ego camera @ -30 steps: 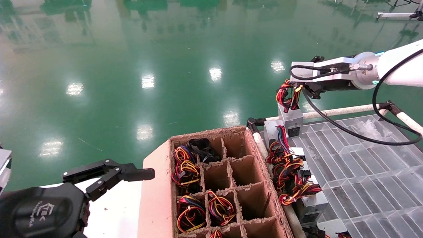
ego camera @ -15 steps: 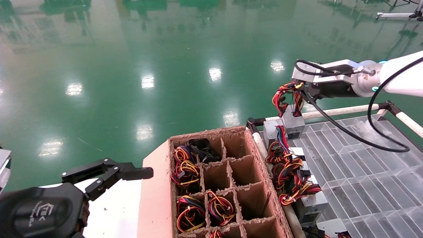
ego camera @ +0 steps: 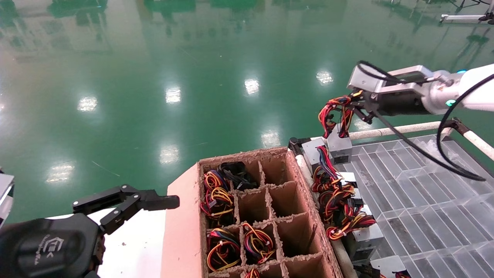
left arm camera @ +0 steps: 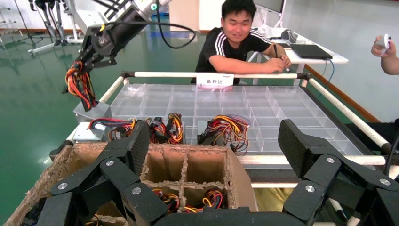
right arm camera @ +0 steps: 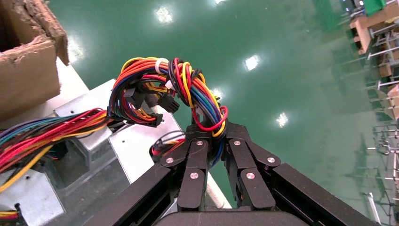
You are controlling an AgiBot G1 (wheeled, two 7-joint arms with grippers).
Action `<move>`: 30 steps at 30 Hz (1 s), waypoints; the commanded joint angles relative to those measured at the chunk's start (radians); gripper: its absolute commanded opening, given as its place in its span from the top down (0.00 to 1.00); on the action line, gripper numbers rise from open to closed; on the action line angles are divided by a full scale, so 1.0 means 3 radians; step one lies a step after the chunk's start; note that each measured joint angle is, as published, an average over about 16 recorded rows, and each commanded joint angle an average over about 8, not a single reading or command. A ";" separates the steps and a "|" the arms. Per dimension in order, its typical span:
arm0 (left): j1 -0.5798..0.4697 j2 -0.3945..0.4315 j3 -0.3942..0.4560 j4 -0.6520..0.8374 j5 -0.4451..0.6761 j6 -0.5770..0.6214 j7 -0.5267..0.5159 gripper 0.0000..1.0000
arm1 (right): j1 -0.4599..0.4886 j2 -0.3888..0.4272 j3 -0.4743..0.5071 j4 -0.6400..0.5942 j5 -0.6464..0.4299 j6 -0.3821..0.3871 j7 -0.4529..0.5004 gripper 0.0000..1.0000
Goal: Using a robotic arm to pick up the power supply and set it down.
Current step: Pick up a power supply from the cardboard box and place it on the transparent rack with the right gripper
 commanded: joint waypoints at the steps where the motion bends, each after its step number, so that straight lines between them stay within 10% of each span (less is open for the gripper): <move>1: 0.0000 0.0000 0.0000 0.0000 0.0000 0.0000 0.0000 0.00 | 0.0025 0.0019 0.0006 -0.0013 0.0008 -0.0020 0.0005 1.00; 30: -0.0001 -0.0002 0.0006 0.0000 -0.0004 -0.0002 0.0003 0.00 | -0.0203 0.0283 0.0235 -0.0164 0.0335 -0.0115 0.0068 1.00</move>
